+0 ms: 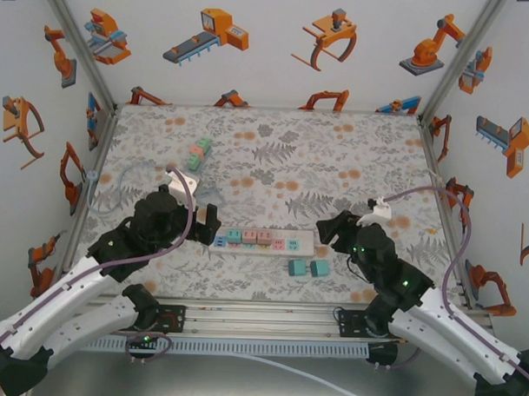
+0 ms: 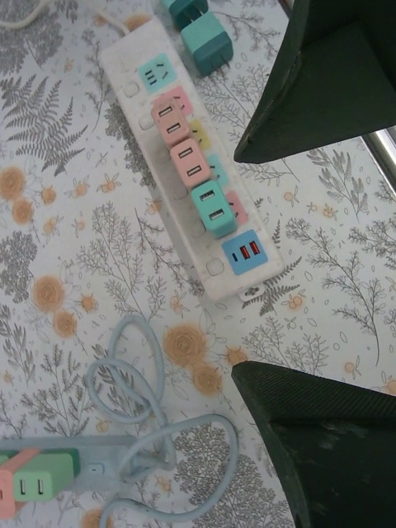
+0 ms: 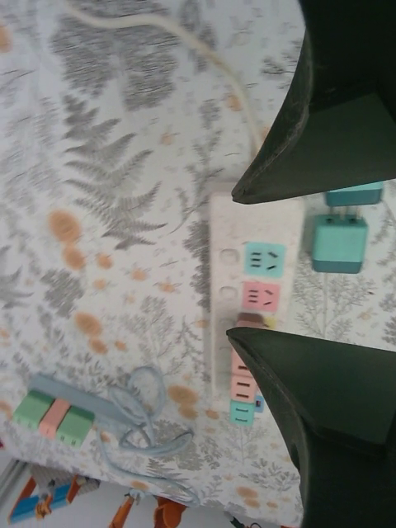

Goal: Pull the plug off the socket

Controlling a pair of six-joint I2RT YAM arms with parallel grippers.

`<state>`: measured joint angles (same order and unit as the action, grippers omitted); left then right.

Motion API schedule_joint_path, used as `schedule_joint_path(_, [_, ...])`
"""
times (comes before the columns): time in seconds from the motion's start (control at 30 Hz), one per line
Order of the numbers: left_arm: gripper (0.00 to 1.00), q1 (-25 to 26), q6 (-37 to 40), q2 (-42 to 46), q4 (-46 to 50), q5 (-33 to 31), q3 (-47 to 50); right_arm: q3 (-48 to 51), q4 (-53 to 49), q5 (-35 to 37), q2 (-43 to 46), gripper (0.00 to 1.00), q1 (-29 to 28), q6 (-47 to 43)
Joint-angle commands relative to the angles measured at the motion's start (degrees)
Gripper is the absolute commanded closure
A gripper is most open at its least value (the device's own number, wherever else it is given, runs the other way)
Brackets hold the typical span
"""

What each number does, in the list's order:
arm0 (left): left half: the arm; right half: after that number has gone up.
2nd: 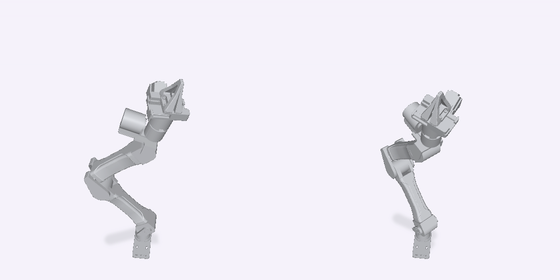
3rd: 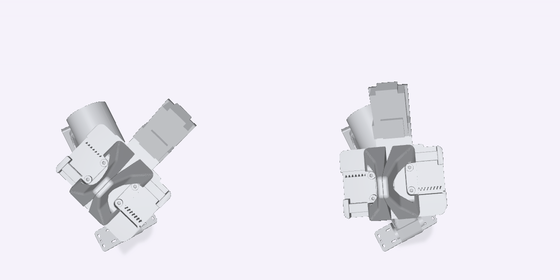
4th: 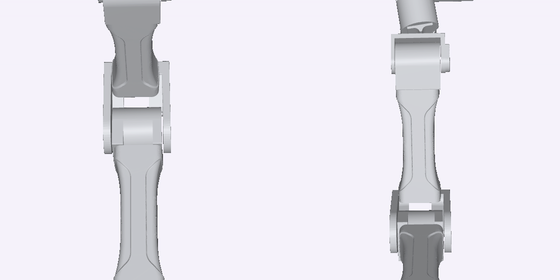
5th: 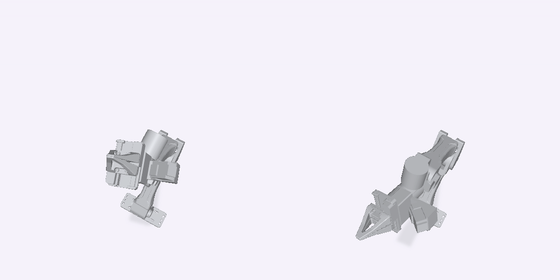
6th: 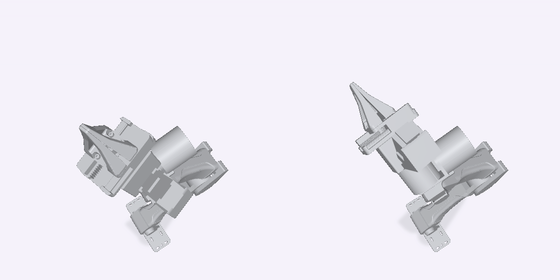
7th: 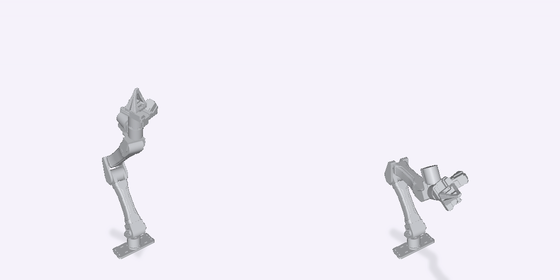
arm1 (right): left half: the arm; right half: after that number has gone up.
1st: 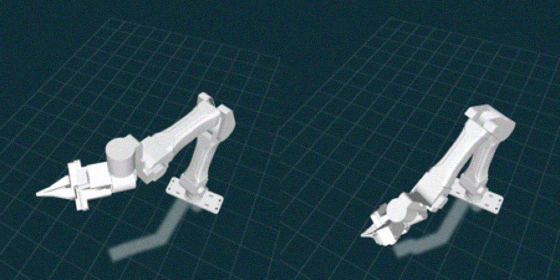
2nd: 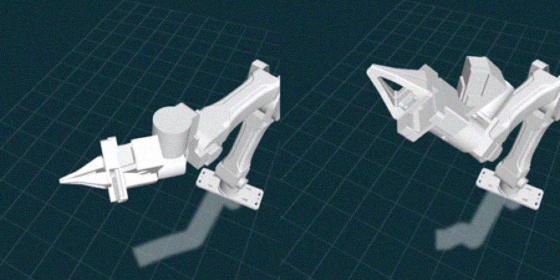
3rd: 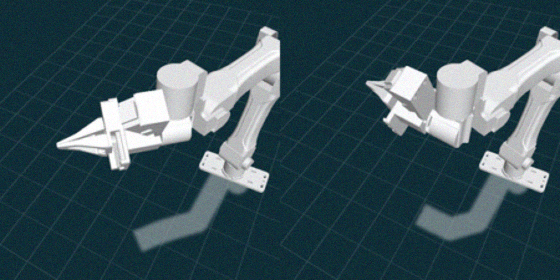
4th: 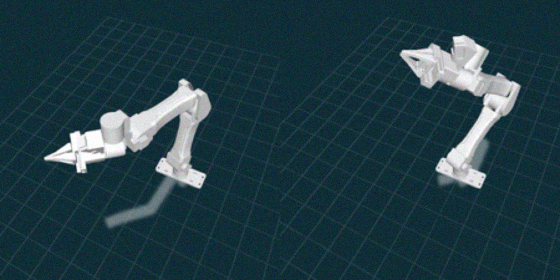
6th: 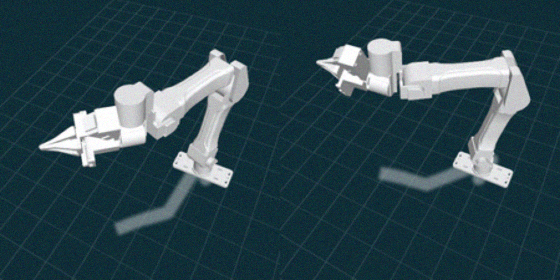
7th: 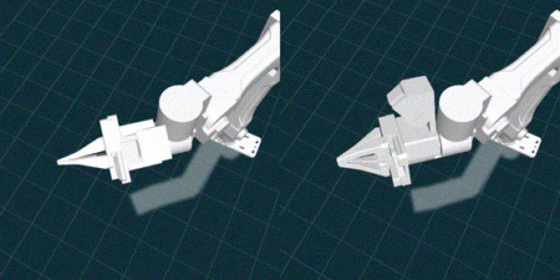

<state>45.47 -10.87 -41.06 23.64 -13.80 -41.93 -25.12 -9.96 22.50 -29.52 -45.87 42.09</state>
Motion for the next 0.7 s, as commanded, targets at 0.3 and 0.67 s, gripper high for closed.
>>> schedule_joint_path(0.3, [0.03, -3.03, -5.83, -3.33, -0.36, -4.89, 1.93, -13.76, 9.05, -17.25, -18.66, 0.35, 0.08, -59.93])
schedule_joint_path(0.67, [0.03, -10.76, -15.67, -13.59, 0.58, -0.03, 0.92, -23.87, -3.48, -48.49, -36.79, 0.24, 0.54, -73.63])
